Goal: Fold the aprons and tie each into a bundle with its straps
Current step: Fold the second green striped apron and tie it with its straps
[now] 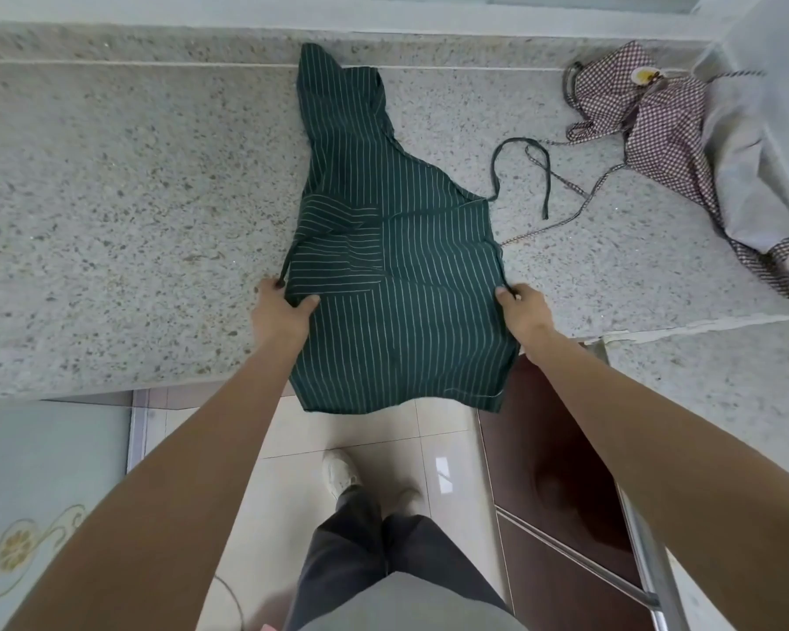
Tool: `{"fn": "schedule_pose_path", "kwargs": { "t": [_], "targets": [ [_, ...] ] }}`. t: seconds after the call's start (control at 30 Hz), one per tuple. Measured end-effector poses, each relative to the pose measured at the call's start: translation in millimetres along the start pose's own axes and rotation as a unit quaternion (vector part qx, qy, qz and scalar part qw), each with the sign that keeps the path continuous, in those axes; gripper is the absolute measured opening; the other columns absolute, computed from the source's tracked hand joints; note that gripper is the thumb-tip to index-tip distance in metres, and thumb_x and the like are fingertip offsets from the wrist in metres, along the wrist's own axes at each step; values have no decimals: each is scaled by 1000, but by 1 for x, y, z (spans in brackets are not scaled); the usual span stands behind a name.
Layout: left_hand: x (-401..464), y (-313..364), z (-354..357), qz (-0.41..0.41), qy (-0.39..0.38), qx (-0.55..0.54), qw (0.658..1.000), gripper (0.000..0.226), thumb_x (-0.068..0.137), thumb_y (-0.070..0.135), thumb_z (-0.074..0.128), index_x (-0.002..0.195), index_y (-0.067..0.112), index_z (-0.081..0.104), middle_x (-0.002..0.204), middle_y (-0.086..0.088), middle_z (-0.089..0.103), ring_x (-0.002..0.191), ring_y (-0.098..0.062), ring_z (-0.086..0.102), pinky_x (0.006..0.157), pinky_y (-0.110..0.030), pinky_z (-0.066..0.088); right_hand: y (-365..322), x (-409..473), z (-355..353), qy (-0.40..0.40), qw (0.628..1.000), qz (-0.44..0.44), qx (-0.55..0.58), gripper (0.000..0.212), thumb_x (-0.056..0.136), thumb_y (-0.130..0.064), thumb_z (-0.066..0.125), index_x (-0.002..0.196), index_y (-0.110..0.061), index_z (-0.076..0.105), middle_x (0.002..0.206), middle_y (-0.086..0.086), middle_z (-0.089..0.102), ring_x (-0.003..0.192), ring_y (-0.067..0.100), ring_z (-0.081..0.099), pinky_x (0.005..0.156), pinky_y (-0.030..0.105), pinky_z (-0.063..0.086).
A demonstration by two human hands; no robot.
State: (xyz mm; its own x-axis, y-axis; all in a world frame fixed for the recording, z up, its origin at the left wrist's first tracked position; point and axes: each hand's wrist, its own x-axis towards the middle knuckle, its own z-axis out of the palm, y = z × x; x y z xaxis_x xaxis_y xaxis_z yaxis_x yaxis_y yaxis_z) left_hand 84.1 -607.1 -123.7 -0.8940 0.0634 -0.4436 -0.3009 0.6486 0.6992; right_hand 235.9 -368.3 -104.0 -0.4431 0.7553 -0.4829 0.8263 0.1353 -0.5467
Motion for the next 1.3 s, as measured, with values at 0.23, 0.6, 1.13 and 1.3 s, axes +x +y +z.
{"fn": "schedule_pose_path", "kwargs": {
  "t": [0.23, 0.6, 1.13, 1.3],
  "targets": [
    [-14, -6, 9, 12, 62, 33, 997, 34, 95, 6, 42, 129, 10, 37, 122, -18, 56, 101, -31, 56, 82, -41, 46, 25, -3, -4, 6, 999, 36, -10, 28, 98, -11, 43, 122, -1, 53, 117, 20, 60, 106, 37, 55, 90, 44, 46],
    [-22, 9, 33, 289, -108, 412, 858, 80, 87, 38, 61, 150, 24, 13, 158, -6, -5, 145, -28, -4, 117, -44, 4, 19, -5, 4, -17, 971, -185, -154, 55, 93, 8, 33, 141, -17, 41, 126, 12, 39, 103, 27, 51, 90, 28, 41],
    [1, 12, 33, 208, -210, 423, 856, 119, 64, 62, 72, 148, 37, -10, 154, 2, -26, 143, -26, -21, 113, -57, 1, 21, -4, 6, 33, 991, -76, -107, 46, 91, -12, 57, 128, 1, 34, 121, 24, 48, 109, 38, 50, 84, 37, 40],
    [0, 13, 33, 207, -212, 431, 852, 119, 65, 62, 72, 148, 37, -10, 154, 1, -26, 143, -27, -21, 113, -57, 1, 27, 3, -4, 12, 995, -52, -83, 31, 87, -4, 62, 117, 0, 53, 111, 17, 63, 106, 31, 57, 89, 32, 43]
  ]
}}
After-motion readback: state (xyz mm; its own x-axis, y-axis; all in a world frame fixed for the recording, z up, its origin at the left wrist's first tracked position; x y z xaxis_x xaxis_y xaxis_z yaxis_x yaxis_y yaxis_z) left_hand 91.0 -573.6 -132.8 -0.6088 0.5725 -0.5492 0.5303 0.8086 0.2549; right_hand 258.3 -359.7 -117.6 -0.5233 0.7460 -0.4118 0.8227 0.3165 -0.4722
